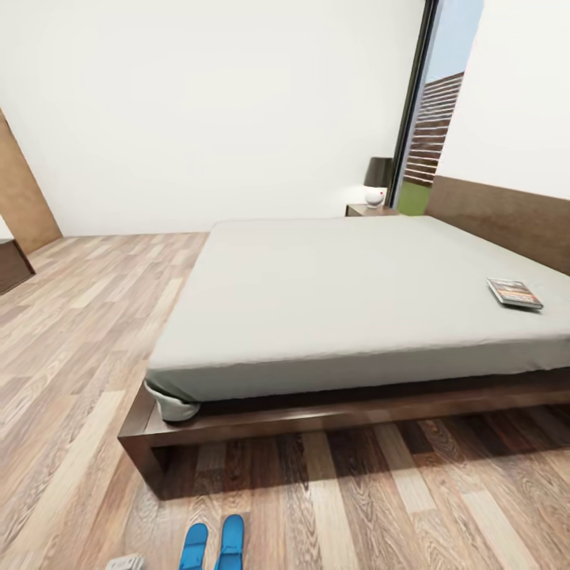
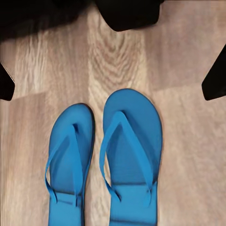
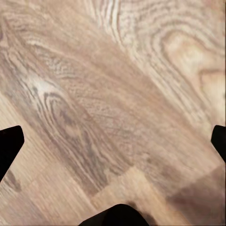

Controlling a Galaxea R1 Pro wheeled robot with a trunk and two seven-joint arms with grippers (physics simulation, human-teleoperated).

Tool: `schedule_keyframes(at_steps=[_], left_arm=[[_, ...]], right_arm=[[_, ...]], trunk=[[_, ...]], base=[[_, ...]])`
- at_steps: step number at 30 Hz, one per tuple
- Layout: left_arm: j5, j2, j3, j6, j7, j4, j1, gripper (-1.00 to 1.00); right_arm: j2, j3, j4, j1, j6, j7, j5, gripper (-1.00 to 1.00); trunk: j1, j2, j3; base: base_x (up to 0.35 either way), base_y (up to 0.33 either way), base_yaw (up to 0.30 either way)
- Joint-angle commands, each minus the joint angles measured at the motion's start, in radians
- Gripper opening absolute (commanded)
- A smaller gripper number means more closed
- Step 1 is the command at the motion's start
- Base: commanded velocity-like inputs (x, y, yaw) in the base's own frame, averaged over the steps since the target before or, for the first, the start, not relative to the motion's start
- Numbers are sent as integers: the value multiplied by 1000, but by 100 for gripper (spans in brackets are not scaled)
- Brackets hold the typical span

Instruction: In the bedroom, move the book from the bed onto either nightstand, and place the two sandals side by side next to the bed.

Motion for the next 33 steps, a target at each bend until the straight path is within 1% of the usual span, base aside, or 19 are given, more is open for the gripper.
schedule_keyframes(at_steps=[1,9,21,33], left_arm=[[11,1,-6,9,-4,-1,0,100],[11,-1,-6,9,-4,-1,0,100],[10,-12,-6,9,-2,-1,0,100],[10,-13,-6,9,-2,-1,0,100]], right_arm=[[0,6,3,-2,5,6,-11,100],[0,6,3,-2,5,6,-11,100],[0,5,3,-2,5,6,-13,100],[-1,4,3,-2,5,6,-13,100]], trunk=[[0,0,-1],[0,0,-1],[0,0,-1],[0,0,-1]], base=[[0,-155,-144],[0,-155,-77],[0,-155,-8],[0,-155,-1]])
